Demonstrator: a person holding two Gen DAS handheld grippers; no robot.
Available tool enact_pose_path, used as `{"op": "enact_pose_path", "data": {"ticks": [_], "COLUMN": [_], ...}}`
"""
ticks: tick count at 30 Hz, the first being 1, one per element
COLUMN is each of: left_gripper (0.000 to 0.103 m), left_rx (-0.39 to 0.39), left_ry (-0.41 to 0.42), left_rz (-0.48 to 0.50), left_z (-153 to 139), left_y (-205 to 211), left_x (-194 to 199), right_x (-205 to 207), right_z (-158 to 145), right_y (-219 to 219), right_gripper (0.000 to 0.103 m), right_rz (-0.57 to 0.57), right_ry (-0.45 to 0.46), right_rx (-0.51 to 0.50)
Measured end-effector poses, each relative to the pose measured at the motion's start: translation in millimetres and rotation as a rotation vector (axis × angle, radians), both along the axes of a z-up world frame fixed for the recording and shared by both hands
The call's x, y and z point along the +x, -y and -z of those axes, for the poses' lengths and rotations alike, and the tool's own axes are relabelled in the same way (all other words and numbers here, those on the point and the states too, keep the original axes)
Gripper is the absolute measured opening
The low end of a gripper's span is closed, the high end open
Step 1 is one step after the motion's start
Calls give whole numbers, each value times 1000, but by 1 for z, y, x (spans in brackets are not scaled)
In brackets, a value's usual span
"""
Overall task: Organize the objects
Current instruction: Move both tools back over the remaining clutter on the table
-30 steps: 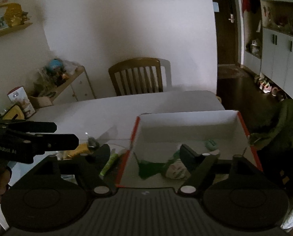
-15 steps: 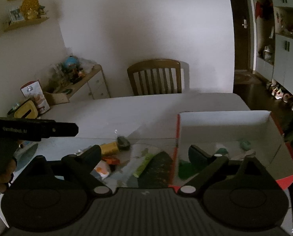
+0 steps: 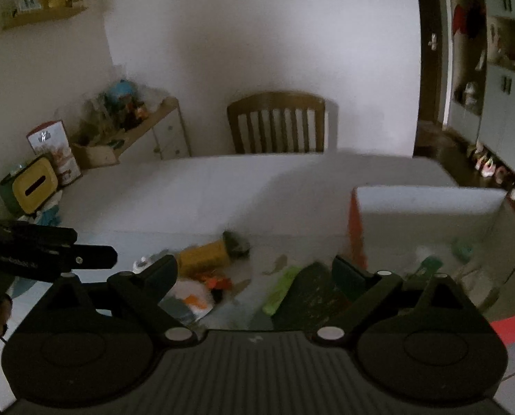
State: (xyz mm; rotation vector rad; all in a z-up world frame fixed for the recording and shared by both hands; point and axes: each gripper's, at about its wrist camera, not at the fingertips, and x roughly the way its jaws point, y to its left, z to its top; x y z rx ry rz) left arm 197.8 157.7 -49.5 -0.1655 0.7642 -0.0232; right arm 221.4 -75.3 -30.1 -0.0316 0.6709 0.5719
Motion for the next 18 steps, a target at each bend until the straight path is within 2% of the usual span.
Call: {"op": "enact_pose_path", "data": {"ticks": [5, 8, 15, 18], "left_gripper": [103, 103, 103, 102], "left_rx": [-8, -47, 15, -7], "left_ry": [-32, -30, -46, -72], "left_rz": [-14, 4, 116, 132], "left_z": [23, 33, 57, 68], "left_y": [-12, -18, -12, -15], "left_x": [6, 10, 22, 28], "right_x": [-2, -1, 1, 2], "right_z": [21, 38, 73, 87], "right_y": [-22, -34, -57, -64], "right_gripper": [96, 96, 96, 96], "right_rz": [-38, -77, -129, -142], "right_ry": [-20, -51, -110, -135], "right_rx": [-77, -123, -194, -215]}}
